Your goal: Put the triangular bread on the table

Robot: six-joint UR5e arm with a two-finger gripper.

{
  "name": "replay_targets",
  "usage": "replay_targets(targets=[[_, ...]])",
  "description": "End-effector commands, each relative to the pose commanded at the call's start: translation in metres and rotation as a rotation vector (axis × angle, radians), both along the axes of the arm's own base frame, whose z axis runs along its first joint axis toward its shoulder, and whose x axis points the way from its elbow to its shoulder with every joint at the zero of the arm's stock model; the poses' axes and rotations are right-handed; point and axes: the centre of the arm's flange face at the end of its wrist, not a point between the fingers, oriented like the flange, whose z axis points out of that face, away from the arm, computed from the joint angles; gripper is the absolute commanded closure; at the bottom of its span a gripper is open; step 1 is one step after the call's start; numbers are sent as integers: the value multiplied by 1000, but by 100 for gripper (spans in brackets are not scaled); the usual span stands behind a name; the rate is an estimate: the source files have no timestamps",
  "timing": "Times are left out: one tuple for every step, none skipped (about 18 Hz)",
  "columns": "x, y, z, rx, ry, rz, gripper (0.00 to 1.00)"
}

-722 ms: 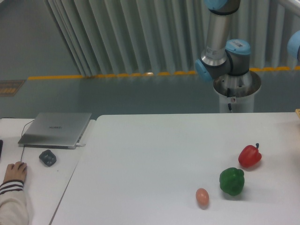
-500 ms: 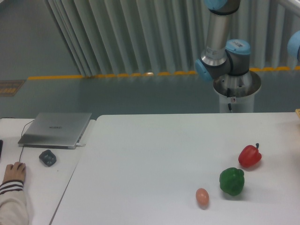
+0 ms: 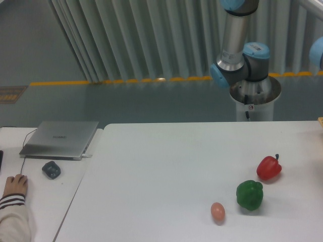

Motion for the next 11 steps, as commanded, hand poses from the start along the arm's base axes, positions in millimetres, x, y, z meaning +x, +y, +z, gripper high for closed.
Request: replay_targets(targets=[[-3, -4, -1, -27, 7, -40, 0], [-6, -10, -1, -60, 14, -61, 0], [-10, -17, -1, -79, 20, -67, 0], [-16, -24, -4, -80, 17, -69, 0], [-19, -28, -8, -77, 8, -75, 0], [-20, -28, -17, -75, -8, -70, 0], [-21, -27, -31, -75, -33, -61, 0], [-23, -27, -39, -70, -40, -49, 0], [-26, -27, -44, -70, -41, -46, 0], [-27, -28, -45, -70, -42, -47, 0], [-27, -28, -47, -71, -44, -46, 0]])
